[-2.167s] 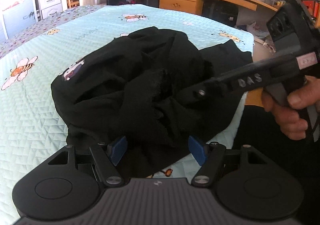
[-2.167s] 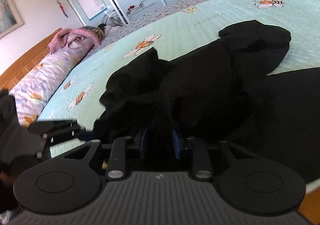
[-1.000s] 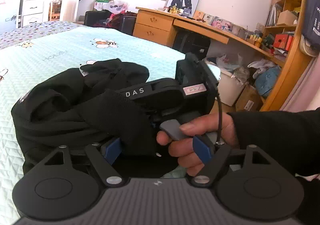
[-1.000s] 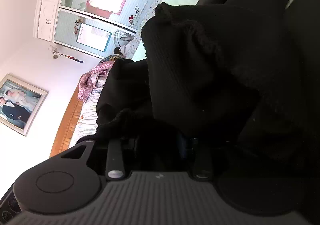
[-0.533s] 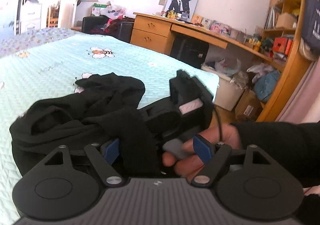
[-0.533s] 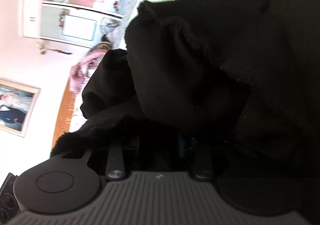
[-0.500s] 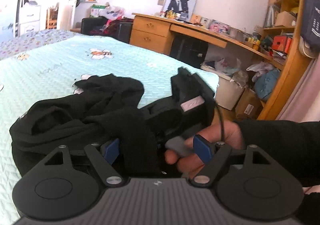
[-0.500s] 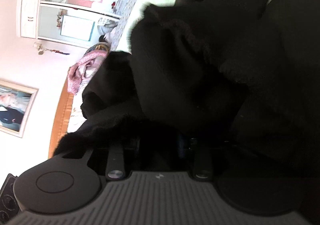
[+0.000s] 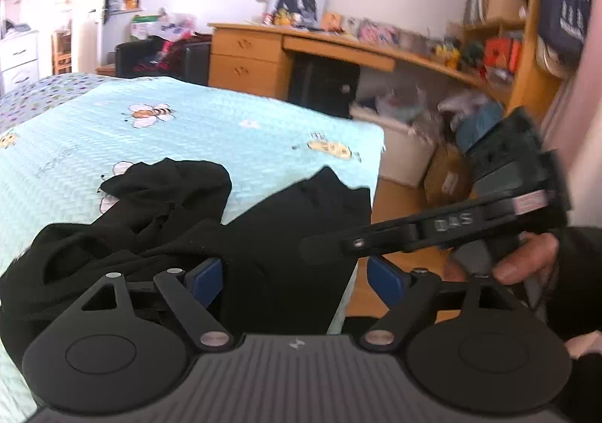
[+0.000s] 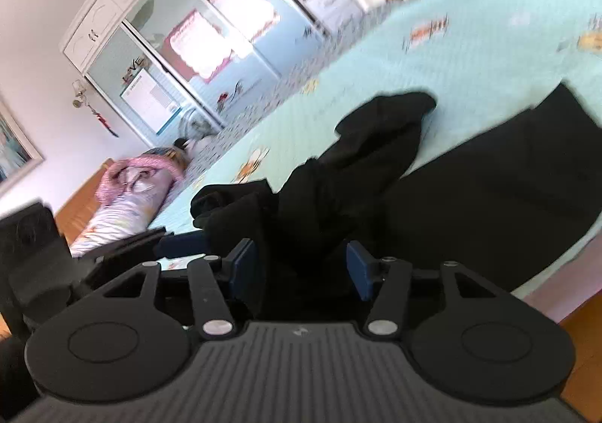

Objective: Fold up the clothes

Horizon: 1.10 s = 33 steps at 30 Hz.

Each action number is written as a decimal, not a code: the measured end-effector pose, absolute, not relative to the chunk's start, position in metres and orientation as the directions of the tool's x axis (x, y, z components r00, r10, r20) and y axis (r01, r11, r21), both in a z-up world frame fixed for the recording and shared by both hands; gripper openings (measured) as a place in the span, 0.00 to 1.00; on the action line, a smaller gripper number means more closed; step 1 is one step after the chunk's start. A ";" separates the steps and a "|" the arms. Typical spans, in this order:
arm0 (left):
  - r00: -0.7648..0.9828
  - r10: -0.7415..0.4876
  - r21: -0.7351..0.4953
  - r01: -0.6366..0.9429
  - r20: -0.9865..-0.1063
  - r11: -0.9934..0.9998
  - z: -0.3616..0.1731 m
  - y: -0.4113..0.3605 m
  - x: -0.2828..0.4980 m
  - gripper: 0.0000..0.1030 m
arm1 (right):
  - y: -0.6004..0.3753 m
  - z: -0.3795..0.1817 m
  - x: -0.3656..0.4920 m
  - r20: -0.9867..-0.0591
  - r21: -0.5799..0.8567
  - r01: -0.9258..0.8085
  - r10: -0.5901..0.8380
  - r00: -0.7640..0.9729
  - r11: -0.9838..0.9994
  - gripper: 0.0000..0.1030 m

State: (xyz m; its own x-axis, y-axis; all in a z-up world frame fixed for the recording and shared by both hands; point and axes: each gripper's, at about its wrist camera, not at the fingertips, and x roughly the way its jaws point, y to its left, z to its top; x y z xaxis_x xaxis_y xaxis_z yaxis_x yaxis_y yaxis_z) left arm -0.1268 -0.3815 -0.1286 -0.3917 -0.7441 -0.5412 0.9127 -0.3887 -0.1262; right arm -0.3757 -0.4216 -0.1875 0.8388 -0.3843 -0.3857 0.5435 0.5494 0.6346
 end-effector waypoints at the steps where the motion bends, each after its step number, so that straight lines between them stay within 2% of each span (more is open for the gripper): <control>1: -0.391 -0.739 -0.121 0.912 -0.549 -0.393 -0.129 -0.383 -0.127 0.82 | -0.416 -0.188 -0.377 -0.381 0.617 0.549 -0.396 0.835 0.563 0.55; 5: -0.410 -0.726 -0.139 0.904 -0.552 -0.405 -0.126 -0.381 -0.124 0.82 | -0.418 -0.195 -0.365 -0.408 0.630 0.565 -0.392 0.825 0.532 0.55; 9: -0.445 -0.697 -0.132 0.881 -0.562 -0.455 -0.121 -0.370 -0.126 0.82 | -0.440 -0.198 -0.371 -0.373 0.680 0.534 -0.390 0.842 0.502 0.55; 13: -0.460 -0.723 -0.189 0.884 -0.515 -0.428 -0.110 -0.378 -0.115 0.82 | -0.432 -0.200 -0.353 -0.406 0.603 0.556 -0.380 0.831 0.572 0.55; 17: -0.449 -0.782 -0.357 0.882 -0.432 -0.309 -0.101 -0.397 -0.090 0.82 | -0.409 -0.197 -0.347 -0.420 0.489 0.589 -0.419 0.805 0.643 0.55; 19: -0.433 -0.811 -0.440 0.863 -0.393 -0.247 -0.097 -0.406 -0.078 0.82 | -0.400 -0.184 -0.328 -0.411 0.388 0.606 -0.458 0.788 0.695 0.55; 23: -0.381 -0.861 -0.563 0.814 -0.336 -0.140 -0.090 -0.417 -0.058 0.82 | -0.385 -0.173 -0.294 -0.417 0.186 0.629 -0.519 0.746 0.755 0.65; 25: -0.345 -0.879 -0.603 0.793 -0.329 -0.086 -0.087 -0.416 -0.048 0.82 | -0.388 -0.177 -0.278 -0.460 0.154 0.644 -0.523 0.718 0.749 0.65; 28: -0.297 -0.898 -0.665 0.747 -0.325 -0.006 -0.092 -0.414 -0.035 0.82 | -0.400 -0.184 -0.271 -0.504 0.231 0.660 -0.492 0.710 0.715 0.65; 33: -0.277 -0.900 -0.675 0.737 -0.337 0.026 -0.094 -0.411 -0.030 0.82 | -0.413 -0.189 -0.249 -0.508 0.170 0.680 -0.528 0.681 0.714 0.66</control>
